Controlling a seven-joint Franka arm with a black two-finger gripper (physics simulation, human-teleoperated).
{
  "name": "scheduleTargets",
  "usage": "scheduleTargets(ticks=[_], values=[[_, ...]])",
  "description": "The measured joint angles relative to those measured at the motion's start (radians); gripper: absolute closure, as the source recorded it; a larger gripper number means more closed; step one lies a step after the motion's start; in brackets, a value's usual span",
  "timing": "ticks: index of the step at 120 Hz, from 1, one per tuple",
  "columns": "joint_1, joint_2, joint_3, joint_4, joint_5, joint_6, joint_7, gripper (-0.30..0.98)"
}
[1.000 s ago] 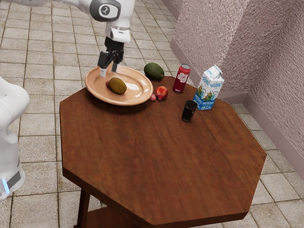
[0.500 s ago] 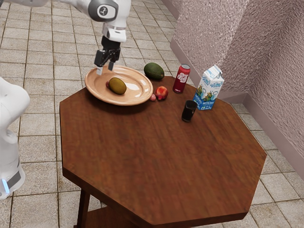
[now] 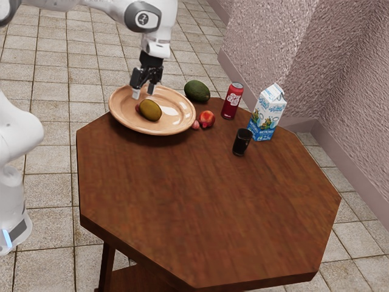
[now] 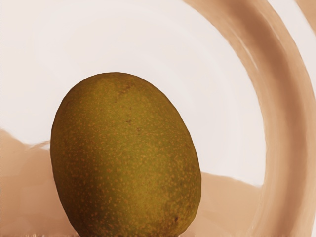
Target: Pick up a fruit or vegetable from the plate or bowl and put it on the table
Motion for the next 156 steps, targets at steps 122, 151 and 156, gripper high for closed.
scheduleTargets(ticks=[122,151,156], values=[[-0.142,0.066,0.101,-0.01,-0.009,0.093,-0.02,0.02],[-0.146,0.069,0.113,-0.028,-0.009,0.113,-0.027,0.02],[-0.147,0.07,0.113,-0.03,-0.01,0.116,-0.028,0.02]])
